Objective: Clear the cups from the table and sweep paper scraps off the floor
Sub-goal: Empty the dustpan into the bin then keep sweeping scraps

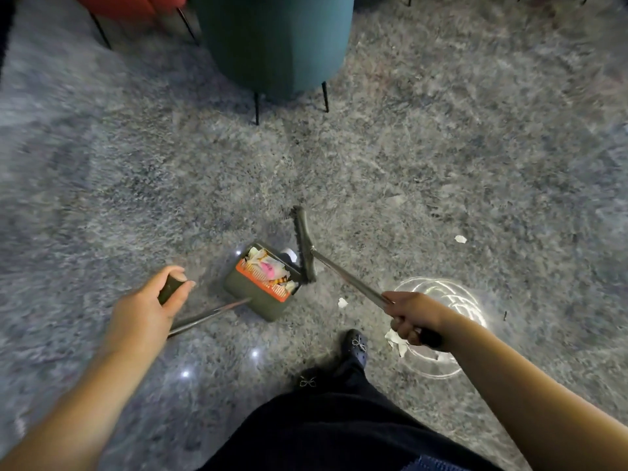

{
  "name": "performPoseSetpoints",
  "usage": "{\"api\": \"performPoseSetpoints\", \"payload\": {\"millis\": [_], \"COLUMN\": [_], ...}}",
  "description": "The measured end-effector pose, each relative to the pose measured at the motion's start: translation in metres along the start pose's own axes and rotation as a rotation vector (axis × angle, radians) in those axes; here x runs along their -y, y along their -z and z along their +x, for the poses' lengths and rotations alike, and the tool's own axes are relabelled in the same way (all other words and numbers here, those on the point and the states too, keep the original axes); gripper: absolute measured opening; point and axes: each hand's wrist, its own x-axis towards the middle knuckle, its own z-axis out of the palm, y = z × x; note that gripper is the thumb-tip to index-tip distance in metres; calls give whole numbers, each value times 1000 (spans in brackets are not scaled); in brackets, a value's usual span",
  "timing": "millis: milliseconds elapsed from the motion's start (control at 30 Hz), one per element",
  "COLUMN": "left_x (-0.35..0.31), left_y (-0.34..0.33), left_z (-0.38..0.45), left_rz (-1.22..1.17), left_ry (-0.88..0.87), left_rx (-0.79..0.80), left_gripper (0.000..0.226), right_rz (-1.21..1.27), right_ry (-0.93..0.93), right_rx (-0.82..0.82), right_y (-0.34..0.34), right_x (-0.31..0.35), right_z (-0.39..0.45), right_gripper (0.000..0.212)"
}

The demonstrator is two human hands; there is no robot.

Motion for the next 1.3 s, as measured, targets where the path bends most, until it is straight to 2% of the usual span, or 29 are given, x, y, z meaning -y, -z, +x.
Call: {"api": "performPoseSetpoints", "payload": {"millis": [167,300,433,500,600,800,900,1067,1300], "left_x": [23,30,30,29,28,41,45,30,-15], "left_y": [19,24,27,28,30,25,17,2,-24], "left_z": [-24,-43,-57,-62,-68,-73,-69,-56,-42], "left_rz": [2,48,68,63,65,85,89,87,74], "left_ry": [111,171,316,352,367,362,336,159,-70], "left_rx": [-66,-107,-88,-57,-37,-19,5,-19,134], "left_gripper": [25,36,32,31,30,31,32,25,21], "right_rz": [63,146,234,246,233,253,286,323,409], "right_ry": [-29,-91,-173,-223,-260,-236,-223,-233,-192], "right_rx": [77,129,160,156,155,100,46,-70,-209], "right_y": [-17,-30,-40,-42,-42,-23,-10,-2,12], "right_x": [24,40,47,46,37,1,-23,-74,-141], "right_z": [33,62,93,103,109,94,78,45,8], "right_gripper": [20,17,25,20,5,7,14,25,9]}}
